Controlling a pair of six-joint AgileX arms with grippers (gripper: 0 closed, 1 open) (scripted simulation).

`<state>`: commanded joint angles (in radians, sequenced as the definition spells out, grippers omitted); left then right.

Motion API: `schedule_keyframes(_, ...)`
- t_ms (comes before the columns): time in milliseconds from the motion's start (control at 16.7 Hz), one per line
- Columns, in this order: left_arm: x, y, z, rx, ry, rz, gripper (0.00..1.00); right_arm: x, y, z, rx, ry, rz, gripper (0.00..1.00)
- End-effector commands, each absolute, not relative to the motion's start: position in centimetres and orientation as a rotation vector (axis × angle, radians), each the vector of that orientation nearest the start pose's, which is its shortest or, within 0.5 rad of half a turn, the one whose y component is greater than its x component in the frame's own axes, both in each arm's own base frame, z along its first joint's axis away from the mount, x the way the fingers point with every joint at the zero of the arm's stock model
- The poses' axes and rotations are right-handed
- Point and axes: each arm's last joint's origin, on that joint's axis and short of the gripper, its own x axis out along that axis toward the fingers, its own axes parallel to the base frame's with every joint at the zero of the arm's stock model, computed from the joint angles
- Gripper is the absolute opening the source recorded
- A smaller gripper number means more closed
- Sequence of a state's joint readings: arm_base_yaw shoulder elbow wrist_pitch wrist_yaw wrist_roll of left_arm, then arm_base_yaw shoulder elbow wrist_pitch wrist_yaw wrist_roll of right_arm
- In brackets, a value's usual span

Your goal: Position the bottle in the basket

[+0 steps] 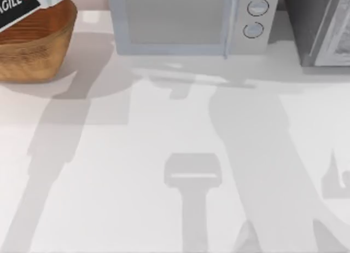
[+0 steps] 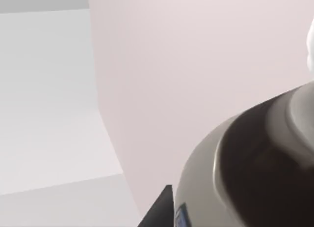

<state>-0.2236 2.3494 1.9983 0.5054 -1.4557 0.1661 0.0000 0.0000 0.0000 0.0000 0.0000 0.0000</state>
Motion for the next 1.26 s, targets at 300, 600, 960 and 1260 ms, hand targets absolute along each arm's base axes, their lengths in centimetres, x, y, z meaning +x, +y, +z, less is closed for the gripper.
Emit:
schedule_keyframes(300, 52.68, -8.08, 27.02, 0.012, 0.004, 1.26, 0.23, 10.57, -0.12, 16.0, 0.0, 0.0, 0.0, 1.0)
schedule_keyframes(600, 52.68, -8.08, 27.02, 0.012, 0.004, 1.26, 0.6, 10.57, -0.12, 16.0, 0.0, 0.0, 0.0, 1.0)
schedule_keyframes(960, 52.68, -8.08, 27.02, 0.012, 0.004, 1.26, 1.0, 10.57, -0.12, 16.0, 0.0, 0.0, 0.0, 1.0)
schedule_keyframes(1260, 52.68, -8.08, 27.02, 0.012, 0.004, 1.26, 1.0, 10.57, -0.12, 16.0, 0.0, 0.0, 0.0, 1.0)
